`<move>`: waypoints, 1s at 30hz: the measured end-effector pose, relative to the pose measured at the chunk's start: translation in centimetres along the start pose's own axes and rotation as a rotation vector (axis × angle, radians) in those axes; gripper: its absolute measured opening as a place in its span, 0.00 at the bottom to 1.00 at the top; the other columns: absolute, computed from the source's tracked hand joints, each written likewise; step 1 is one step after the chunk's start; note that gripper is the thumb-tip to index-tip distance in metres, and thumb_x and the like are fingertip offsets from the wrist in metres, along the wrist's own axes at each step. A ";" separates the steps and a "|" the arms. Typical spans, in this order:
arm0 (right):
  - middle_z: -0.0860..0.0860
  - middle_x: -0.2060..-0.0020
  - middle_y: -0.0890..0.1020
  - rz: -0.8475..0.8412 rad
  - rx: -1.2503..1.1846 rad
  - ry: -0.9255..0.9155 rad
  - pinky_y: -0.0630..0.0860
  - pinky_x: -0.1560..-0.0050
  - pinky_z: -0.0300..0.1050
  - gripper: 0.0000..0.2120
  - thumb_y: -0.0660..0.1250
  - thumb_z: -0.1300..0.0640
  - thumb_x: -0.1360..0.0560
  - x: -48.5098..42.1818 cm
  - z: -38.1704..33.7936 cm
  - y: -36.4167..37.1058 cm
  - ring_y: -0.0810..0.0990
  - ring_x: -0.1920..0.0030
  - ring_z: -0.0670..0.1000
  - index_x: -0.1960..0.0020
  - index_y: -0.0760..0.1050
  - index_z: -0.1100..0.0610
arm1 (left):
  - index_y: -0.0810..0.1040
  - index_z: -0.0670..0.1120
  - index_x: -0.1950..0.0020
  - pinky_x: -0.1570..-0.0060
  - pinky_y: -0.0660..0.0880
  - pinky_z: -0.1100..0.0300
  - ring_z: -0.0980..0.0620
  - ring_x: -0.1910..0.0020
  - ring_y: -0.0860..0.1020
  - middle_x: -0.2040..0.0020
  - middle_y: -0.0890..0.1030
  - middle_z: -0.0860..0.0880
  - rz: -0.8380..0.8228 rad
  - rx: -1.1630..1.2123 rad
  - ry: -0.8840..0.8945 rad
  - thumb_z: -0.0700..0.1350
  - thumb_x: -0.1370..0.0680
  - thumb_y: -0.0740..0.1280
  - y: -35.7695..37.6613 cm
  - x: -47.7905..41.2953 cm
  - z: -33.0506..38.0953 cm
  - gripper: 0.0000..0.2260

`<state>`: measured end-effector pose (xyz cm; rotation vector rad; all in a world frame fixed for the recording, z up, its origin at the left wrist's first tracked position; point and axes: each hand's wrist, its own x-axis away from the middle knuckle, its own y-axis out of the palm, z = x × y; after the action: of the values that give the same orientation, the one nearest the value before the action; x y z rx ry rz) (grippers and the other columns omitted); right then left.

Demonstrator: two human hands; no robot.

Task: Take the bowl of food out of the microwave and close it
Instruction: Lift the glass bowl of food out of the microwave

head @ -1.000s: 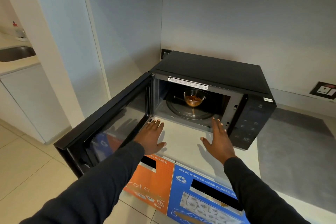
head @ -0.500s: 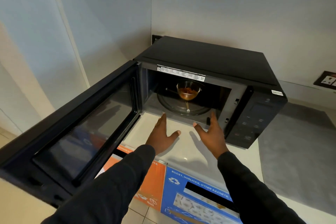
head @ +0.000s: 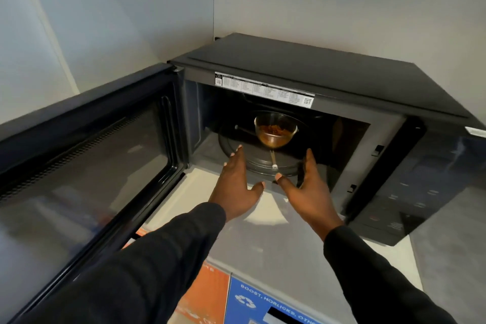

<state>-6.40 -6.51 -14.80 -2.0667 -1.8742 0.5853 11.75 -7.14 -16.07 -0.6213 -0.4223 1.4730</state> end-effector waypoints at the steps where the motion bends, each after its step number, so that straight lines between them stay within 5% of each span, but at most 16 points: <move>1: 0.48 0.18 0.58 0.000 0.012 -0.012 0.60 0.26 0.49 0.48 0.72 0.44 0.25 -0.7 0.3 0.1 0.60 0.20 0.53 0.18 0.42 0.43 | 0.41 0.51 0.17 0.20 0.55 0.51 0.47 0.17 0.51 0.16 0.49 0.49 0.002 -0.013 0.013 0.53 0.21 0.70 0.0 -0.7 -0.2 0.44; 6: 0.52 0.23 0.67 0.039 0.082 -0.075 0.67 0.33 0.45 0.40 0.72 0.49 0.24 -3.6 0.3 -0.2 0.67 0.24 0.55 0.20 0.54 0.50 | 0.41 0.49 0.17 0.22 0.56 0.54 0.47 0.18 0.53 0.16 0.50 0.47 -0.001 -0.028 0.060 0.53 0.21 0.70 -0.5 -3.8 -0.2 0.45; 9: 0.48 0.39 0.77 0.056 0.043 -0.066 0.72 0.41 0.46 0.27 0.72 0.51 0.24 -5.2 0.2 -0.3 0.75 0.37 0.51 0.29 0.66 0.51 | 0.40 0.50 0.17 0.23 0.59 0.53 0.45 0.19 0.56 0.16 0.53 0.46 0.010 0.003 0.053 0.53 0.22 0.70 -0.6 -5.9 -0.1 0.45; 12: 0.37 0.55 0.76 0.074 0.027 -0.077 0.71 0.52 0.37 0.13 0.71 0.53 0.23 -6.8 0.7 -0.1 0.76 0.53 0.39 0.43 0.72 0.44 | 0.41 0.50 0.17 0.25 0.65 0.51 0.44 0.21 0.62 0.17 0.57 0.43 0.003 0.019 0.028 0.53 0.23 0.71 -0.4 -7.8 -0.1 0.46; 14: 0.37 0.59 0.77 0.073 0.034 -0.093 0.72 0.55 0.36 0.12 0.71 0.56 0.24 -7.9 0.8 0.2 0.76 0.57 0.38 0.45 0.71 0.44 | 0.45 0.49 0.17 0.32 0.68 0.58 0.43 0.24 0.68 0.21 0.65 0.42 0.016 -0.005 0.021 0.52 0.24 0.72 -0.2 -8.9 -0.1 0.45; 16: 0.43 0.62 0.80 0.066 0.050 -0.082 0.75 0.59 0.40 0.09 0.70 0.56 0.24 -8.7 0.7 0.5 0.79 0.60 0.43 0.51 0.72 0.45 | 0.56 0.45 0.20 0.44 0.71 0.63 0.43 0.32 0.76 0.35 0.78 0.44 0.045 -0.017 0.007 0.50 0.24 0.72 0.0 -9.8 0.1 0.38; 20: 0.49 0.70 0.76 0.065 0.091 -0.022 0.70 0.67 0.43 0.09 0.69 0.53 0.24 -9.9 0.1 1.5 0.77 0.67 0.49 0.62 0.73 0.50 | 0.71 0.45 0.35 0.64 0.68 0.67 0.52 0.53 0.77 0.58 0.74 0.56 0.072 0.016 -0.020 0.48 0.24 0.72 0.5 -11.1 0.8 0.20; 23: 0.52 0.66 0.80 0.036 0.062 0.008 0.79 0.56 0.53 0.11 0.69 0.50 0.23 -10.2 -0.5 2.0 0.82 0.61 0.53 0.63 0.75 0.50 | 0.74 0.45 0.38 0.67 0.64 0.67 0.59 0.62 0.72 0.60 0.73 0.57 0.082 0.006 -0.037 0.49 0.23 0.71 1.0 -11.3 1.3 0.17; 25: 0.55 0.64 0.82 0.032 0.058 0.019 0.80 0.50 0.57 0.11 0.69 0.50 0.23 -10.2 -0.8 2.0 0.82 0.59 0.55 0.63 0.76 0.52 | 0.74 0.46 0.38 0.66 0.66 0.65 0.56 0.60 0.74 0.57 0.76 0.54 0.093 0.027 -0.035 0.49 0.23 0.71 1.2 -11.4 1.5 0.16; 28: 0.60 0.64 0.83 0.046 0.034 0.002 0.79 0.56 0.55 0.11 0.69 0.52 0.23 -9.9 -0.9 2.0 0.82 0.62 0.55 0.59 0.79 0.59 | 0.75 0.46 0.37 0.57 0.70 0.61 0.52 0.52 0.76 0.48 0.80 0.50 0.097 0.068 -0.028 0.48 0.24 0.71 1.3 -11.2 1.7 0.17; 30: 0.56 0.69 0.80 0.057 0.002 -0.010 0.74 0.63 0.49 0.11 0.69 0.52 0.23 -9.6 -0.8 2.0 0.79 0.68 0.49 0.61 0.77 0.58 | 0.74 0.47 0.38 0.61 0.70 0.63 0.51 0.52 0.77 0.49 0.80 0.50 0.095 0.080 -0.029 0.48 0.24 0.71 1.3 -11.0 1.7 0.16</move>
<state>-4.93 -16.17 -14.03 -2.1261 -1.8241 0.6122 8.94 -17.85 -14.33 -0.5636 -0.3586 1.5832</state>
